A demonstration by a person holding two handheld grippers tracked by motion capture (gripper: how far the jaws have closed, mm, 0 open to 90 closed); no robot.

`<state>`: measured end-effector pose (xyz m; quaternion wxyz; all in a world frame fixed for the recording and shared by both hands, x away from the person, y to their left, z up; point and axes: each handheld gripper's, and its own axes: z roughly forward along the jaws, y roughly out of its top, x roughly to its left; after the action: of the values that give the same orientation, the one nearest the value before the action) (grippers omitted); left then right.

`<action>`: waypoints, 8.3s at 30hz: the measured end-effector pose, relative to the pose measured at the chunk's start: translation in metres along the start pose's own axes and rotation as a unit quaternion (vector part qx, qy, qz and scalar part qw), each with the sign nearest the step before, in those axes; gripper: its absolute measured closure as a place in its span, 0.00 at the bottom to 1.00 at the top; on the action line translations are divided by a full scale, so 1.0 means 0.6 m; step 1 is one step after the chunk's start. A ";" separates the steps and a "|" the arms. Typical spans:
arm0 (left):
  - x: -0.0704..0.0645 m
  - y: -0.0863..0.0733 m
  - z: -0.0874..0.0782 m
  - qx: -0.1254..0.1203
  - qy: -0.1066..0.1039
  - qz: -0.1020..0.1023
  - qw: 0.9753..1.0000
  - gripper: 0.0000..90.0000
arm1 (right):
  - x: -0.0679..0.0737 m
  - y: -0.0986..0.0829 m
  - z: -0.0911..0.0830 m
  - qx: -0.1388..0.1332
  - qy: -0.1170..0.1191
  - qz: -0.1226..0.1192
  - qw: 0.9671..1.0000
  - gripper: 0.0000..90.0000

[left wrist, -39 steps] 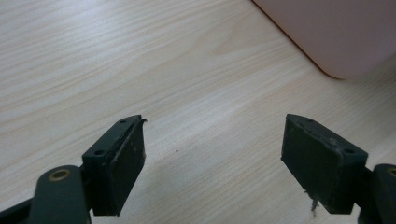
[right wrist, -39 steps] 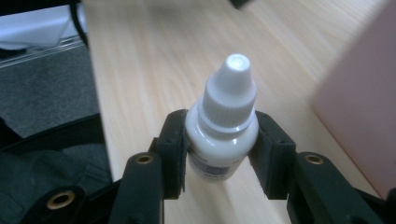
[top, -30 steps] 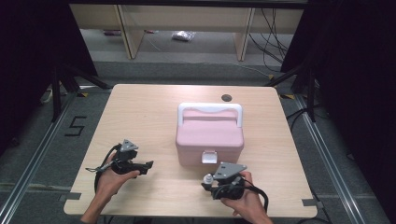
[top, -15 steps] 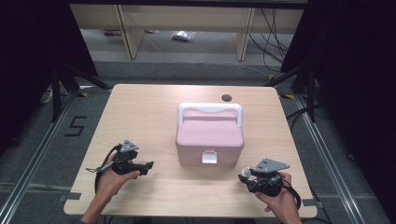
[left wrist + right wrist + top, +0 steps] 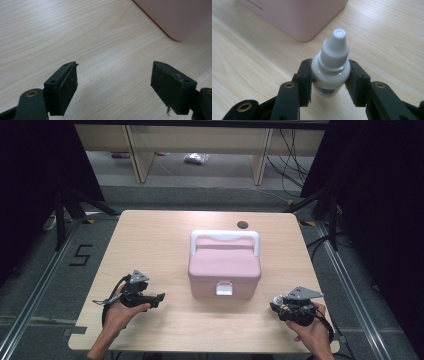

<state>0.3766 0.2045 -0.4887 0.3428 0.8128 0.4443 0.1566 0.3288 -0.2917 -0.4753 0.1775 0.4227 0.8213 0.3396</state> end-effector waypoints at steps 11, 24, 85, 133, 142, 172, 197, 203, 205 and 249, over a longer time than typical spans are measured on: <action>-0.002 0.000 0.001 0.002 0.000 -0.005 1.000 0.23 | 0.006 -0.005 0.012 0.013 0.018 -0.001 1.000 0.67; -0.002 0.004 -0.001 0.004 0.000 0.003 1.000 0.23 | -0.007 -0.010 0.019 0.022 0.007 0.014 1.000 0.66; -0.047 0.316 -0.030 0.019 -0.074 0.136 0.988 0.22 | -0.004 0.028 -0.005 -0.080 0.026 0.049 0.995 0.35; -0.126 0.454 0.034 0.147 -0.075 0.350 0.922 0.74 | -0.006 0.031 -0.003 -0.083 0.033 0.033 0.995 0.36; -0.141 0.448 0.008 0.138 -0.071 0.381 0.911 0.77 | -0.006 0.033 -0.011 -0.096 0.035 0.034 0.994 0.39; -0.129 0.471 -0.015 0.120 -0.077 0.380 0.914 0.78 | 0.008 0.114 -0.010 -0.194 0.083 -0.018 0.977 1.00; -0.121 0.475 -0.025 0.106 -0.067 0.360 0.924 0.62 | -0.003 0.151 0.017 -0.207 0.092 -0.018 0.974 1.00; -0.113 0.464 -0.043 0.117 -0.061 0.332 0.934 0.41 | -0.008 0.154 0.017 -0.206 0.098 -0.027 0.973 1.00; -0.112 0.463 -0.047 0.117 -0.057 0.329 0.936 0.36 | -0.008 0.154 0.017 -0.205 0.093 -0.027 0.974 1.00; -0.079 0.216 -0.032 -0.012 -0.053 0.049 0.997 0.26 | -0.020 0.202 0.002 -0.229 0.078 -0.015 0.970 1.00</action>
<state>0.4193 0.1252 -0.3822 0.3674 0.8364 0.3837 0.1354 0.4064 -0.2512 -0.3902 0.2100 0.3302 0.7391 0.5483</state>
